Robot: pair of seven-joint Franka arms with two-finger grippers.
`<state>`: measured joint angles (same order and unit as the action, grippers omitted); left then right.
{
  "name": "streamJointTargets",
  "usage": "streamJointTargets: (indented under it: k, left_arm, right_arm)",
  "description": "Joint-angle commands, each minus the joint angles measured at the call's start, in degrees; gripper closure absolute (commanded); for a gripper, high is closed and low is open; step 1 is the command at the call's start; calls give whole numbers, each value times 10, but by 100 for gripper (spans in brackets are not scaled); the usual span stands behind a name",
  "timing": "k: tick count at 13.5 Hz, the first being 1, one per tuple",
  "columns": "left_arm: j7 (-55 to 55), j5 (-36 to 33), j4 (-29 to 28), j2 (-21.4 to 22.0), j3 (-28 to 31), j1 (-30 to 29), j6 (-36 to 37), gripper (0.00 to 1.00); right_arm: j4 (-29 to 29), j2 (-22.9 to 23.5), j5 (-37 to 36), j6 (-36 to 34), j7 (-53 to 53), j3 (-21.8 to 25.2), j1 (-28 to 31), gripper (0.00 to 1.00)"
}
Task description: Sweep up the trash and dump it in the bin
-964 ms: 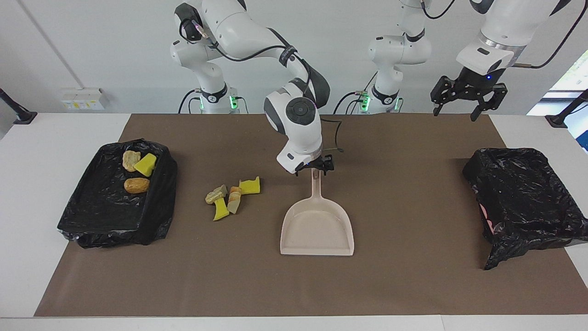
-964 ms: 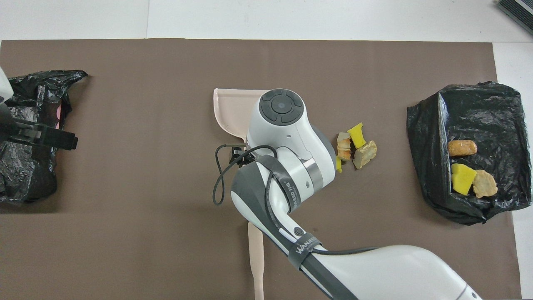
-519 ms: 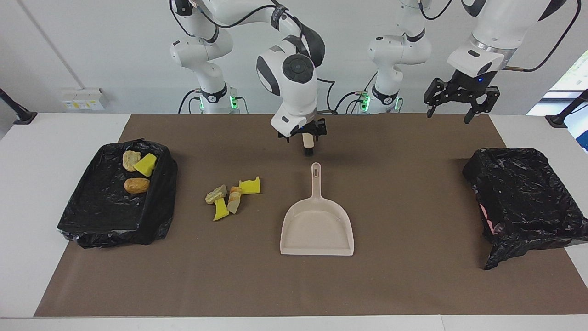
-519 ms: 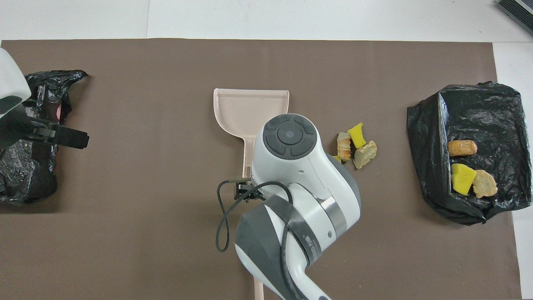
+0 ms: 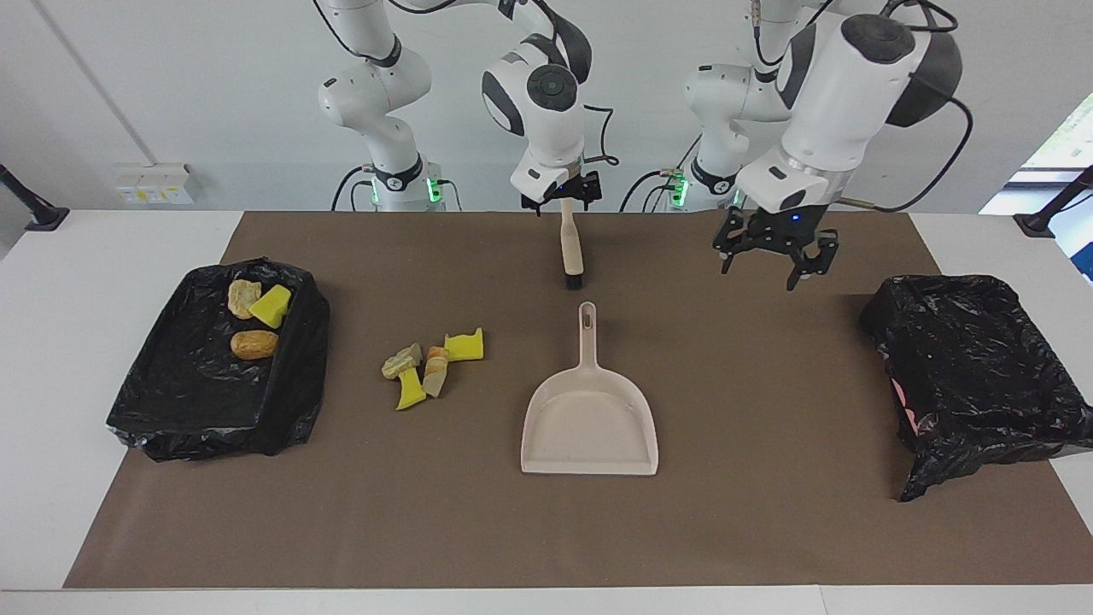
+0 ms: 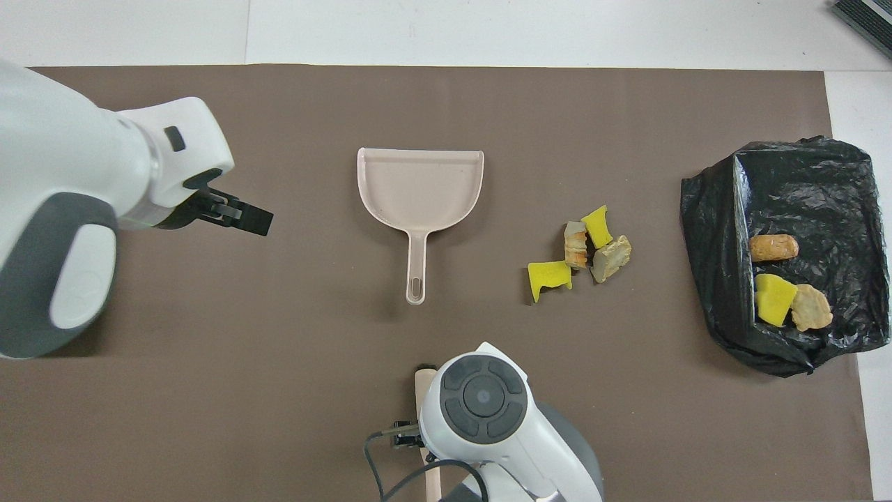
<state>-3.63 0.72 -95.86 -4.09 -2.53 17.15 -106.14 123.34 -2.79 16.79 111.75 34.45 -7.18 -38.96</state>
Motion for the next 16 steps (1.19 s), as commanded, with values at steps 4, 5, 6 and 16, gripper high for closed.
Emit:
streamJointTargets:
  k: [4, 5, 6, 16]
  left_arm:
    - [111, -14, -48, -62, 9, 102, -96, 0]
    - [150, -15, -49, -77, 9, 111, -119, 0]
    - [159, -18, -50, -86, 9, 129, -119, 0]
    - [222, -24, -60, -144, 10, 169, -196, 0]
  right_arm:
    - [113, -26, 35, 107, 9, 1, -76, 0]
    - [128, -26, 36, 122, 13, 1, -85, 0]
    - [140, -27, 36, 132, 23, 1, -94, 0]
    - [180, -35, 37, 171, 89, 1, -156, 45]
